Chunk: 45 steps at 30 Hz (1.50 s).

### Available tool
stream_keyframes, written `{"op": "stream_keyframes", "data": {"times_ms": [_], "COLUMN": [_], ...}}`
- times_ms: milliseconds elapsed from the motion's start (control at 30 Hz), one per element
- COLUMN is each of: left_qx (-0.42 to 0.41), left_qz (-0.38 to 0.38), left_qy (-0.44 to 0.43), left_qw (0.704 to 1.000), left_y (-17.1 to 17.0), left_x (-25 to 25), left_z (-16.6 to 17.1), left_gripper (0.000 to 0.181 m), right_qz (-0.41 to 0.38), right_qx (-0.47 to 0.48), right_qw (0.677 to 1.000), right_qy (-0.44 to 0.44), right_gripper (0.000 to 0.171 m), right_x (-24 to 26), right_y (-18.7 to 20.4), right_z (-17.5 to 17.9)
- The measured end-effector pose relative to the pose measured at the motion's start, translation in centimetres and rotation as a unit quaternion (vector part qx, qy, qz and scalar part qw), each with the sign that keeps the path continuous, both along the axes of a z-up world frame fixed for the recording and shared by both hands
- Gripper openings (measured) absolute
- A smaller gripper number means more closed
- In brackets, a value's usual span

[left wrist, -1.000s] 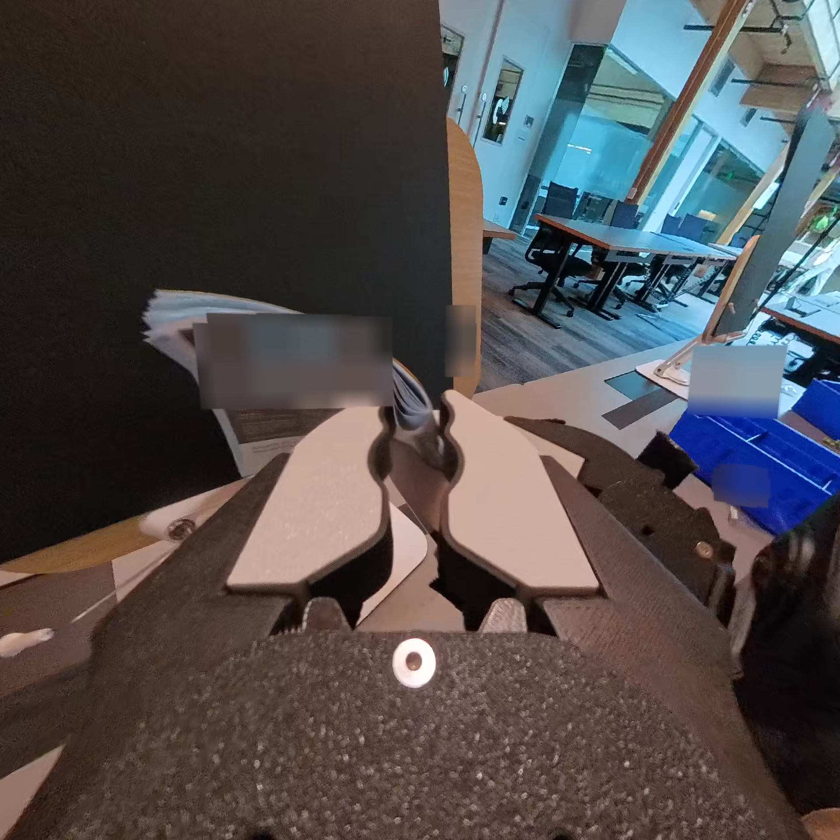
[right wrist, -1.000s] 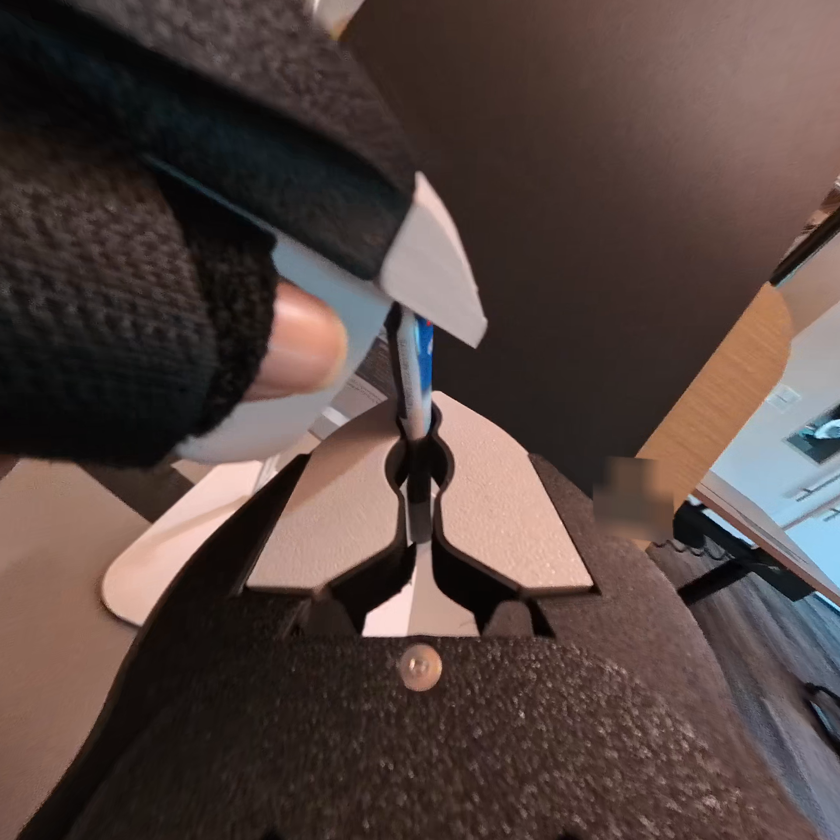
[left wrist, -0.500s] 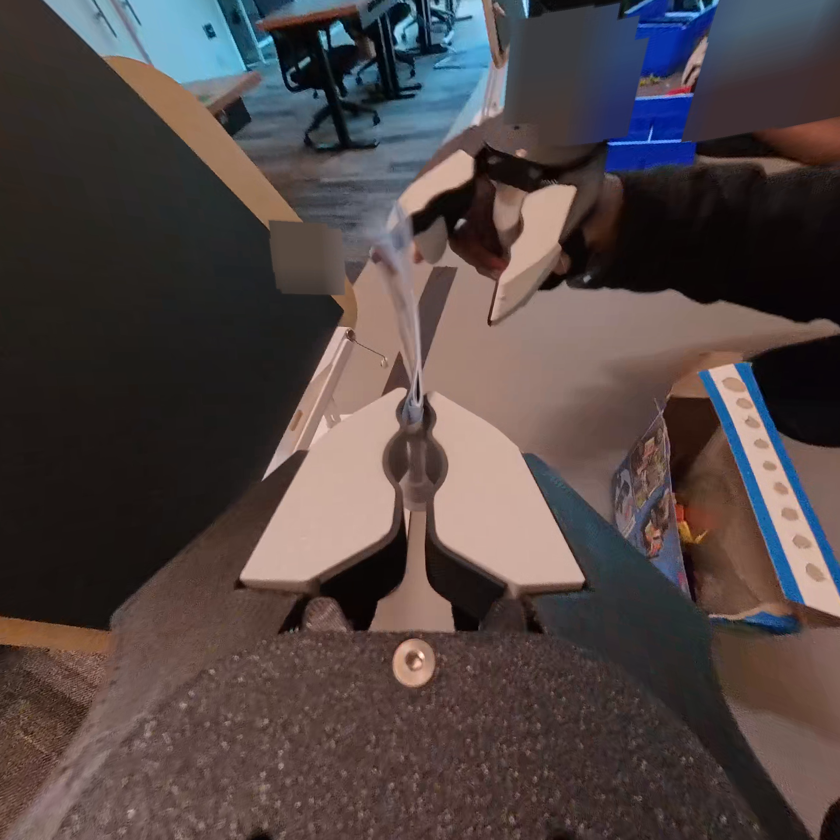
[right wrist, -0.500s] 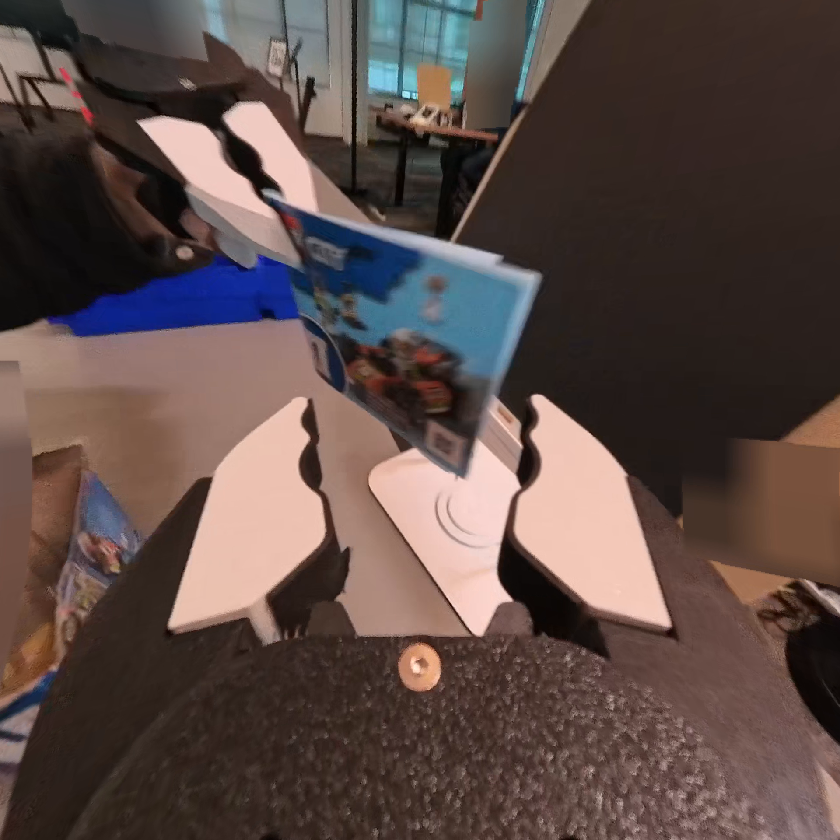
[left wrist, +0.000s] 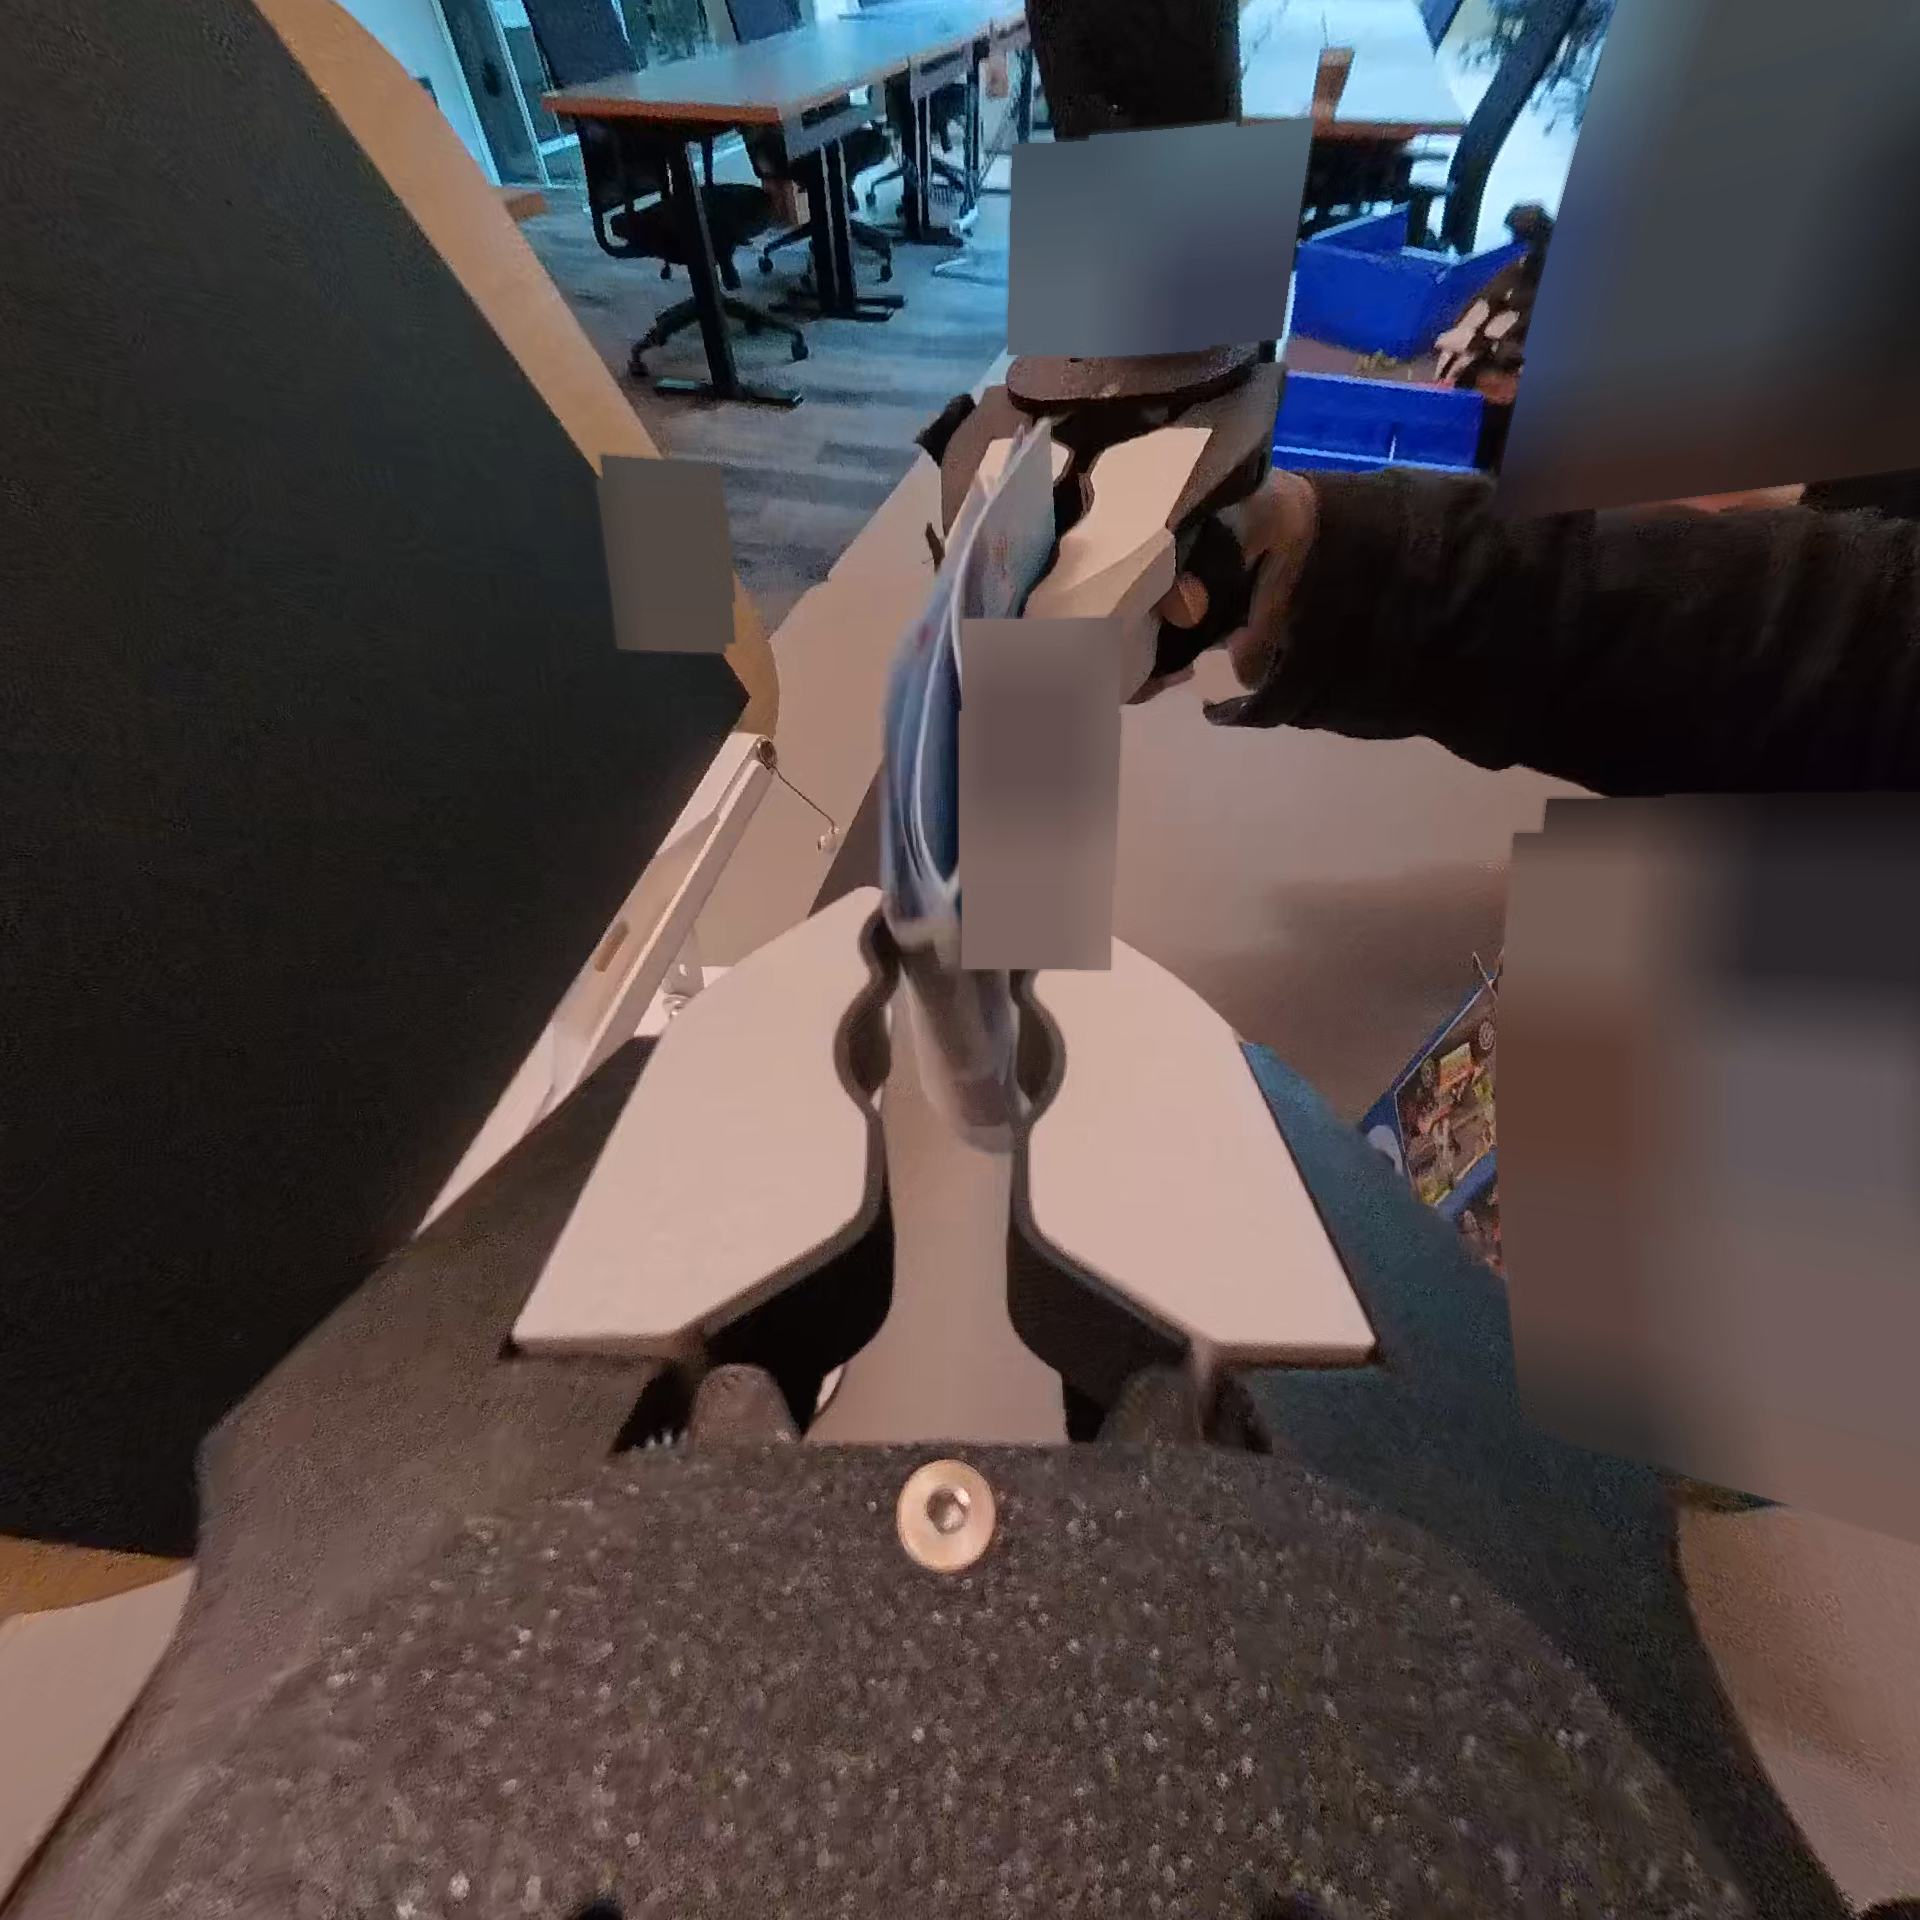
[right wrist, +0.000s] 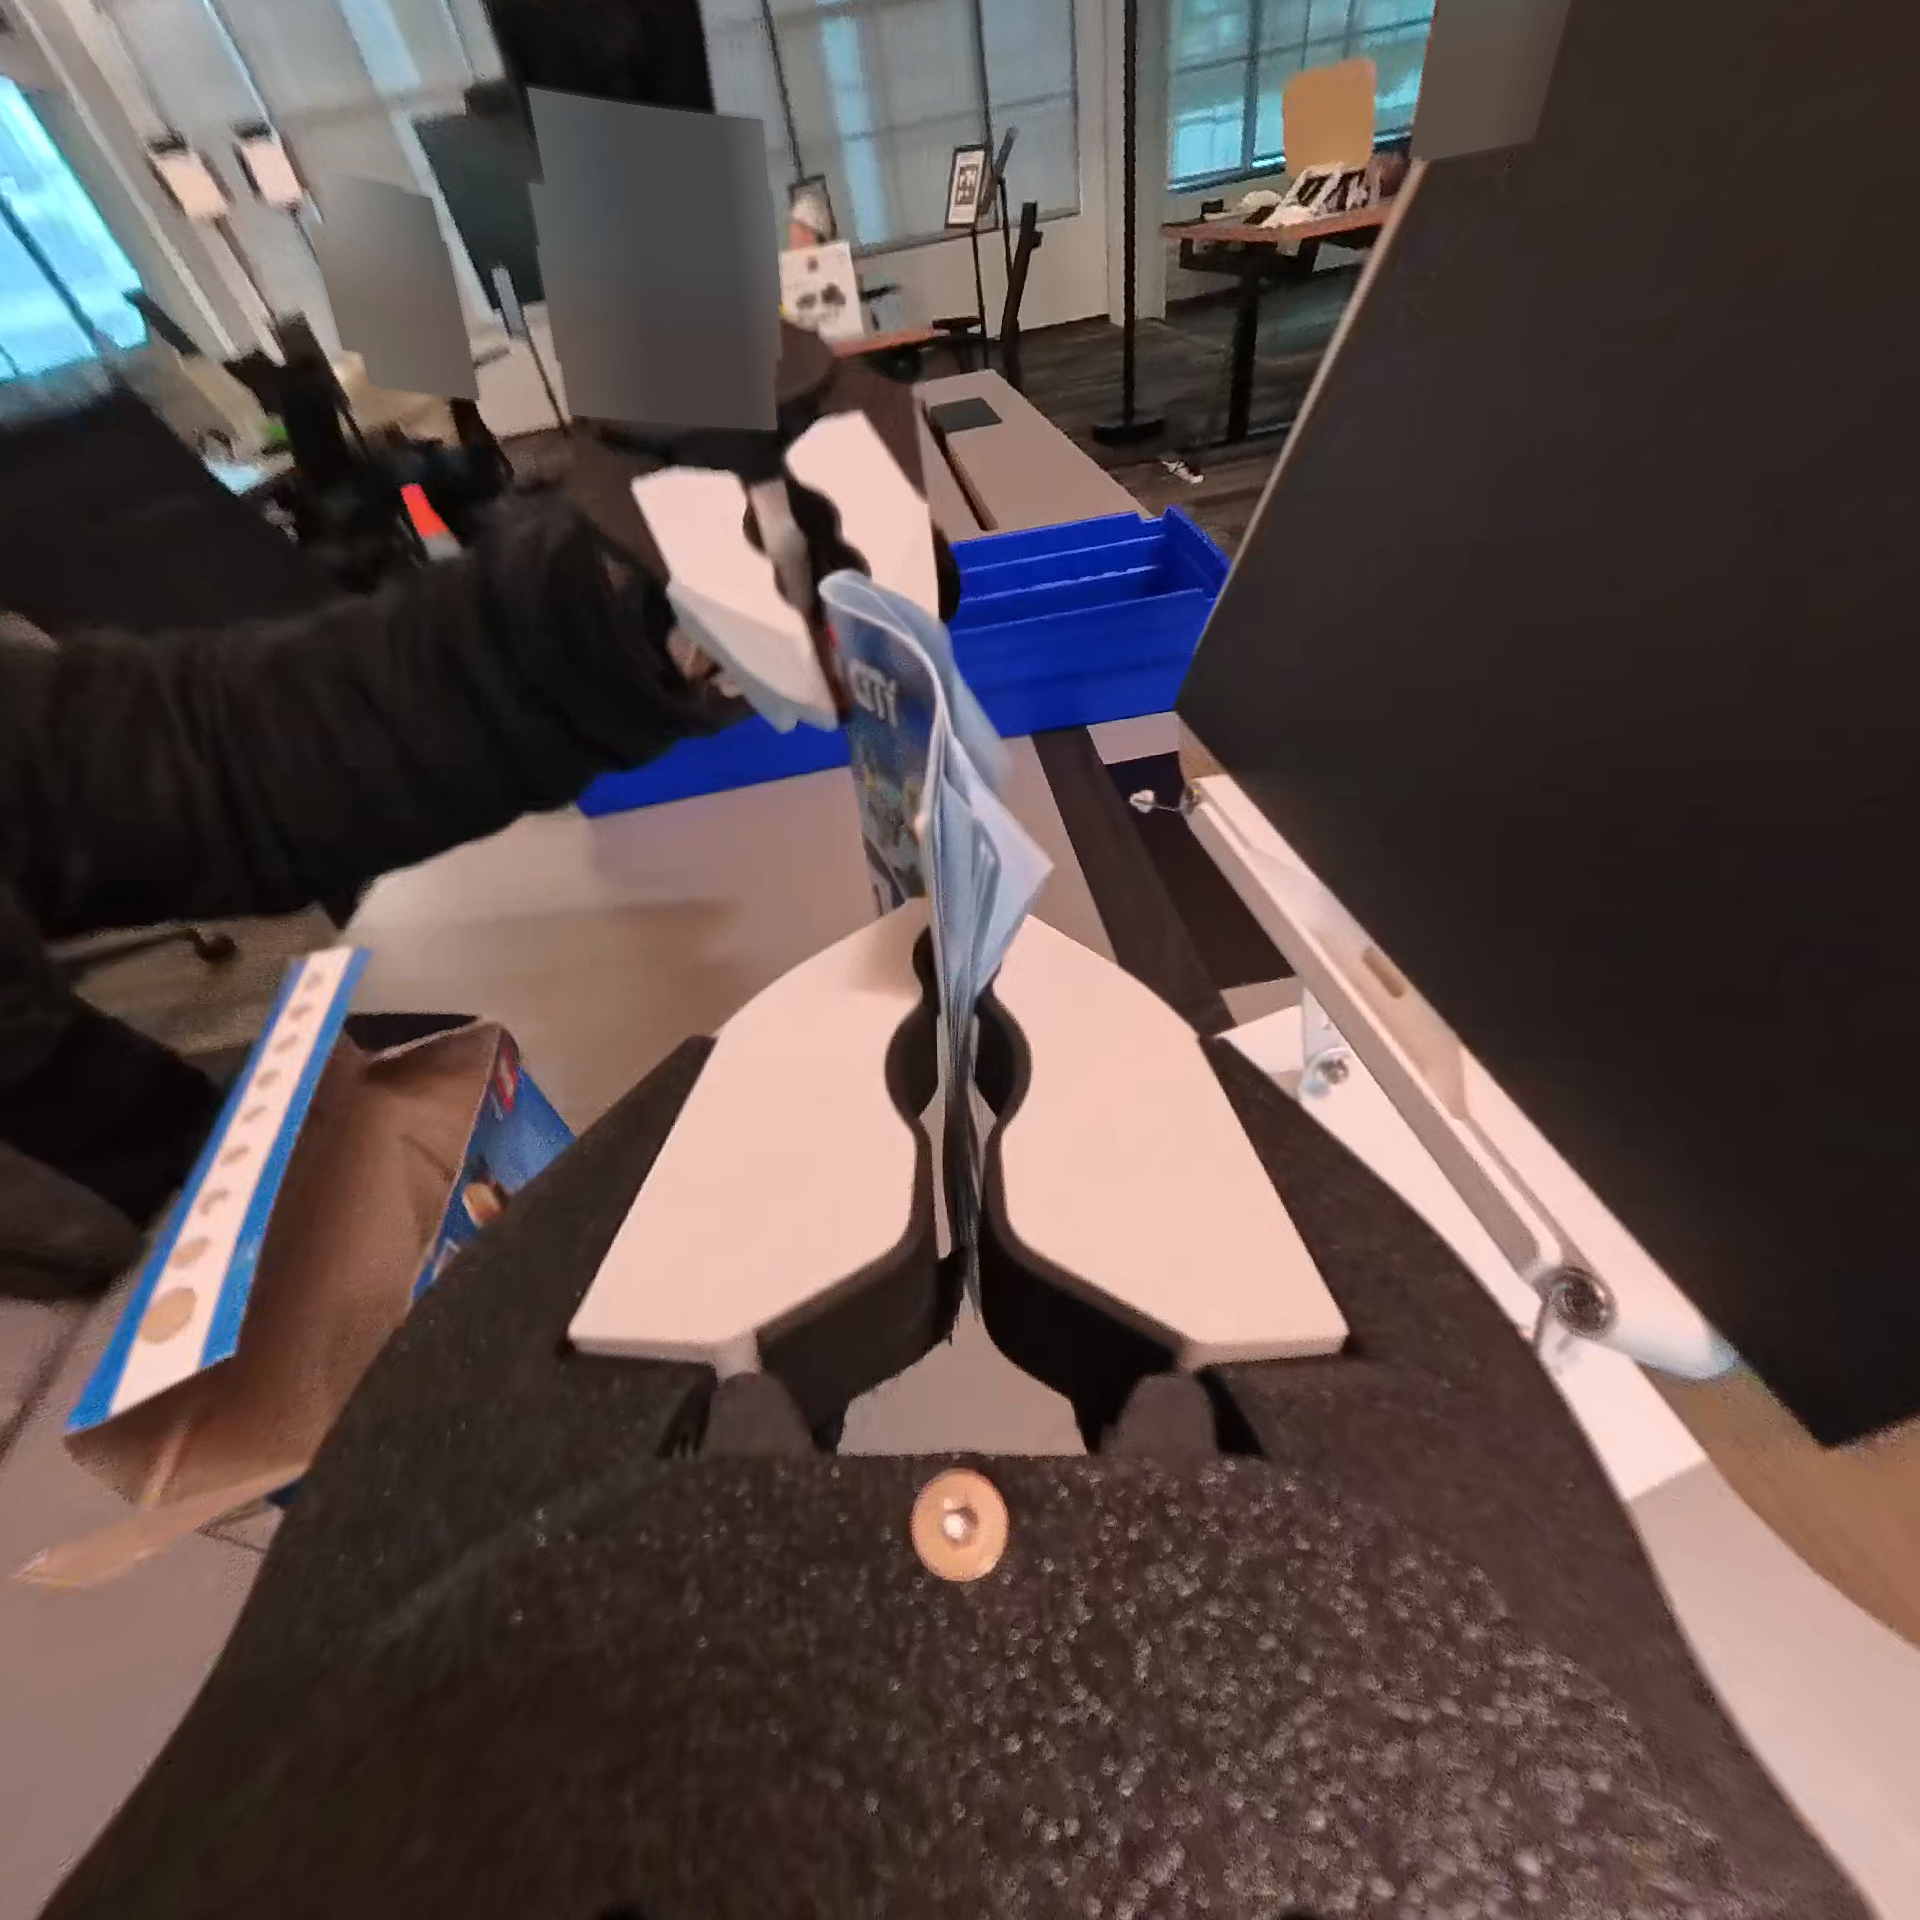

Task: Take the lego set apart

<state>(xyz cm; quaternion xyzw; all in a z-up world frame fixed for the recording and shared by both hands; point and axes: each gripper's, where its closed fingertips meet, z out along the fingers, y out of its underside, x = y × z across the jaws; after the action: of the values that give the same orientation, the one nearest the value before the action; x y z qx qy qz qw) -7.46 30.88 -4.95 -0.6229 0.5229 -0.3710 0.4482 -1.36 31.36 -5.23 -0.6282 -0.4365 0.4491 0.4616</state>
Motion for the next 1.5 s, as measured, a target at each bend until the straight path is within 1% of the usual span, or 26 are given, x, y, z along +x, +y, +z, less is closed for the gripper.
{"op": "stream_keyframes", "data": {"times_ms": [67,167,267,367,500,667,767,867,967,1067,1100,1167,1267,1400,1500], "left_qx": [-0.026,-0.055,-0.060,-0.032,-0.036,-0.052,-0.056,-0.044,-0.025,-0.022,-0.021,-0.017,-0.001,0.002,0.021], "left_qz": [0.003,0.009,0.009,0.041,0.044,0.078,0.117,0.176,0.233,0.268,0.280,0.310,0.353,0.377,0.390], "left_qy": [-0.024,-0.056,-0.077,-0.049,-0.058,-0.073,-0.065,-0.027,0.012,0.020,0.024,0.040,0.059,0.070,0.070], "left_qw": [0.999,0.997,0.995,0.997,0.997,0.993,0.989,0.983,0.972,0.963,0.959,0.950,0.934,0.924,0.918], "left_y": [0.3,0.6,0.2,0.9,1.7,5.7,8.8,11.8,13.6,13.8,13.9,13.8,13.4,12.7,11.9], "left_x": [0.2,0.6,1.2,1.6,1.5,0.7,0.2,-0.6,-1.7,-2.3,-2.5,-3.0,-4.3,-5.5,-6.4], "left_z": [-1.0,-2.7,-3.4,-4.3,-3.3,-1.0,-0.5,-1.6,-3.2,-3.7,-3.7,-3.7,-3.7,-4.5,-4.4], "left_gripper": [0.028,0.031,0.024,0.009,0.005,0.005,0.006,0.010,0.017,0.013,0.014,0.016,0.020,0.025,0.024], "right_qz": [0.005,0.003,-0.007,-0.024,-0.055,-0.119,-0.163,-0.201,-0.236,-0.270,-0.279,-0.300,-0.328,-0.343,-0.349], "right_qx": [-0.037,-0.069,-0.083,-0.087,-0.059,-0.013,0.018,0.043,0.078,0.093,0.093,0.089,0.095,0.094,0.088], "right_qw": [0.999,0.995,0.994,0.993,0.995,0.993,0.986,0.976,0.963,0.947,0.943,0.939,0.930,0.924,0.926], "right_qy": [0.024,0.067,0.070,0.075,0.059,0.017,-0.030,-0.070,-0.106,-0.148,-0.153,-0.140,-0.138,-0.137,-0.117], "right_gripper": [0.001,0.001,0.001,0.001,0.003,0.002,0.002,0.002,0.007,0.019,0.020,0.021,0.029,0.031,0.031], "right_x": [0.2,0.8,1.1,1.2,1.5,1.3,0.8,0.3,0.2,1.1,1.6,2.5,4.0,5.1,5.1], "right_y": [0.2,0.5,0.8,1.3,2.4,6.3,9.4,11.9,13.1,13.7,13.8,13.8,13.6,12.5,10.6], "right_z": [0.2,0.5,-0.5,-1.0,-0.2,2.4,3.3,2.5,0.5,-1.6,-1.9,-1.6,-1.1,-1.4,-1.9]}}
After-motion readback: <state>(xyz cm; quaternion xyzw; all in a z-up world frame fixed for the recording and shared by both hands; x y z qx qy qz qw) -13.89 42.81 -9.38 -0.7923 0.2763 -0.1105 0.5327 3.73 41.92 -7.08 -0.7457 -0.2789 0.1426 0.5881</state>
